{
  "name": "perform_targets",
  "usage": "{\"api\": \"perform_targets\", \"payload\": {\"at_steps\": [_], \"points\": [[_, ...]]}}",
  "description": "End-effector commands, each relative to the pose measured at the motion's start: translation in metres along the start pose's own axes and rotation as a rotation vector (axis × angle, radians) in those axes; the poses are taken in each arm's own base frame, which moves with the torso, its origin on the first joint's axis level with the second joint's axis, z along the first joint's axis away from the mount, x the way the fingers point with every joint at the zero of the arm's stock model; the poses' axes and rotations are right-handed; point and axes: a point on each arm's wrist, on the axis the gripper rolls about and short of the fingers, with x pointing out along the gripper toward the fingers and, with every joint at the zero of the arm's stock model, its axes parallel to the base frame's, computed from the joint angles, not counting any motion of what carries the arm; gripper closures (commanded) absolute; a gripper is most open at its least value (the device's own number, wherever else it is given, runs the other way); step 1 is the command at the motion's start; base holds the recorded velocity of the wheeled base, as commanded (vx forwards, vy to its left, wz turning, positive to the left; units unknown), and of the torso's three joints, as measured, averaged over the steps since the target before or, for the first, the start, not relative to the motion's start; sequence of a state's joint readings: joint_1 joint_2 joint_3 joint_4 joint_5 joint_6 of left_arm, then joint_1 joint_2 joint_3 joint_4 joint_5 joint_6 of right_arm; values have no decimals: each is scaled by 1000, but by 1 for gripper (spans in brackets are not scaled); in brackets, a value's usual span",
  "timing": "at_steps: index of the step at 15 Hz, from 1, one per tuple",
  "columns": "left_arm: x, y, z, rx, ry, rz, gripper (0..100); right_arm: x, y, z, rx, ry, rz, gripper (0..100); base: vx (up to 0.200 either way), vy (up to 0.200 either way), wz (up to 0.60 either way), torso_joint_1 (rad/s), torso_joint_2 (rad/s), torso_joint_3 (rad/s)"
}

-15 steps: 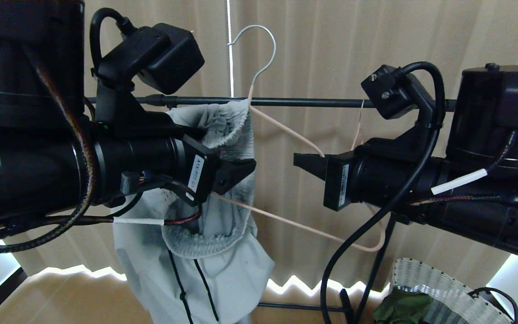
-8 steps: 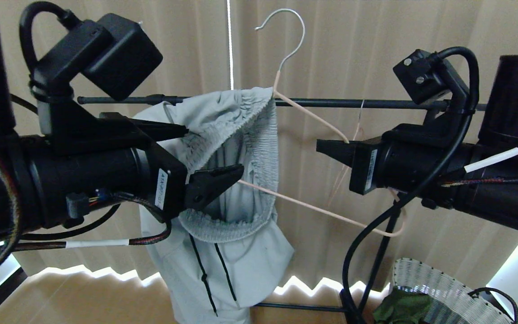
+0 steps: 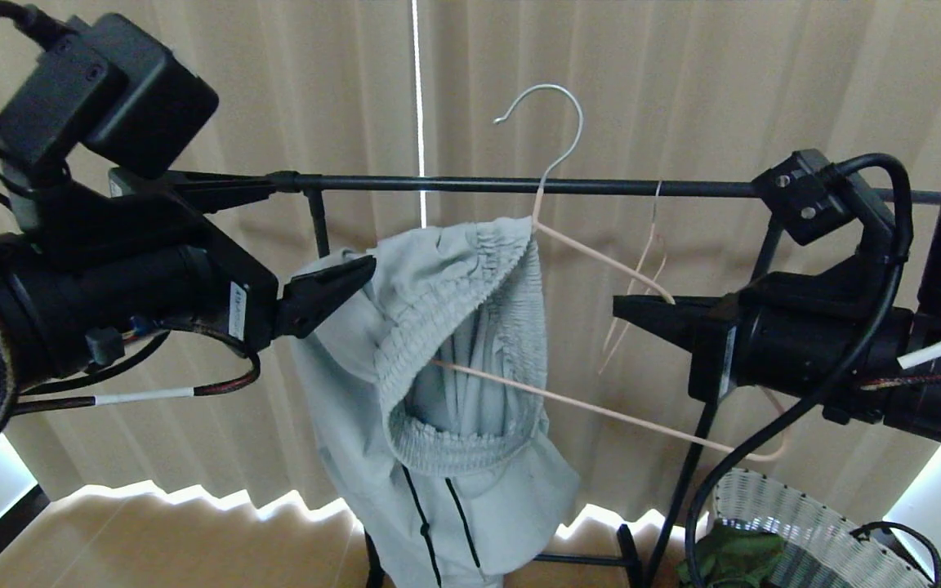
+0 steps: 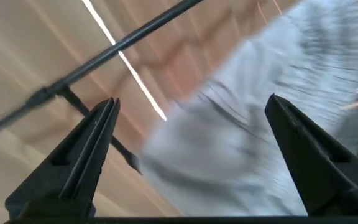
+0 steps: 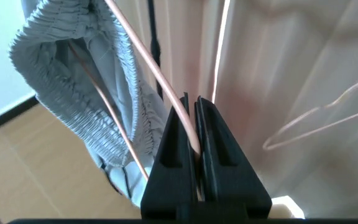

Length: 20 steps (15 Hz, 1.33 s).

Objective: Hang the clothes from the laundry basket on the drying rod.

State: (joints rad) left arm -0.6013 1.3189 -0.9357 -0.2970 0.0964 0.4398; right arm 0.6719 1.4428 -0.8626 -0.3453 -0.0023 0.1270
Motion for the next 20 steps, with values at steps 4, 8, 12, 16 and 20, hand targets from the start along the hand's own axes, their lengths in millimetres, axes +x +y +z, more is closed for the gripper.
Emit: {"api": "perform_targets", "payload": {"at_steps": [4,8,12,16,20], "points": [[15,-9,-22,146,61,-85,0,-5,2,-4,-8,7,18,100,0,0,0,0,0,0],[38,-12,-26,168,73,-122,0,-6,13,-6,-21,15,68,100,0,0,0,0,0,0],[45,-13,-26,183,46,-107,0,-12,20,-9,-34,19,134,100,0,0,0,0,0,0],[42,-15,-30,193,56,-113,0,-19,23,-11,-38,17,149,100,0,0,0,0,0,0],[43,-15,-30,193,58,-116,100,-22,23,-10,-38,13,170,100,0,0,0,0,0,0]]}}
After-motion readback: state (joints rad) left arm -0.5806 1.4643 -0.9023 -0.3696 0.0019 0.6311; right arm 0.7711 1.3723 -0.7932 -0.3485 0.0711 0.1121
